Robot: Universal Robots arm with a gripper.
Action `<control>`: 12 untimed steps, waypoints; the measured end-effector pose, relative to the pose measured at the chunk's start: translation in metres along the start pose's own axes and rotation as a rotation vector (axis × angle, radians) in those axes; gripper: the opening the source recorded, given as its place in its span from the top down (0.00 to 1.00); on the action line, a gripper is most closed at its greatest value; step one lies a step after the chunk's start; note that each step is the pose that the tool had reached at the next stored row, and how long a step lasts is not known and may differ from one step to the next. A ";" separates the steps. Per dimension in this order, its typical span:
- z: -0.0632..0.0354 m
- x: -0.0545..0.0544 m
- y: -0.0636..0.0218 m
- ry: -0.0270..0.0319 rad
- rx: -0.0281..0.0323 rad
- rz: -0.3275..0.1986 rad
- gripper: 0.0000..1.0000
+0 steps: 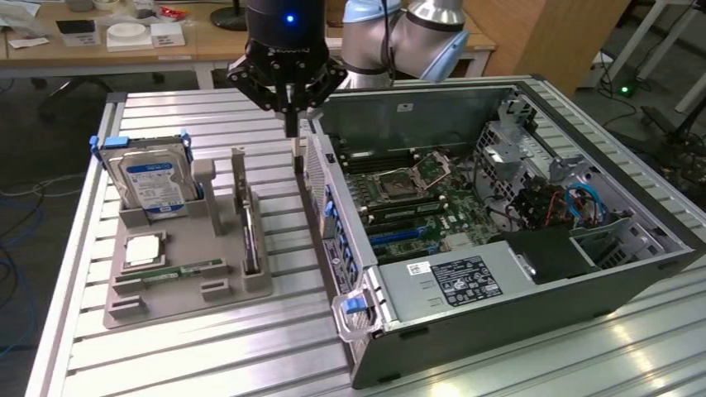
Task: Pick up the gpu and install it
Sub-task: 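Reach for the gpu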
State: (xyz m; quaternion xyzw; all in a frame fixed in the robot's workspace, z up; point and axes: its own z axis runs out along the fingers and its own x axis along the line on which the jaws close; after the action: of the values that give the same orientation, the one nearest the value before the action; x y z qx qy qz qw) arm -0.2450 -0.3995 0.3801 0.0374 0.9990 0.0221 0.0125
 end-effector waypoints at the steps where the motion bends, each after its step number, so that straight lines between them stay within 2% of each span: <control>1: -0.0001 0.002 -0.0002 0.0000 0.0000 0.000 0.90; 12: -0.0007 0.028 -0.0022 -0.0001 -0.0001 0.000 0.90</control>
State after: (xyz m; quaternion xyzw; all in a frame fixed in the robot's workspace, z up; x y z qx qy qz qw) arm -0.2734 -0.3995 0.3801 0.0374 0.9990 0.0221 0.0125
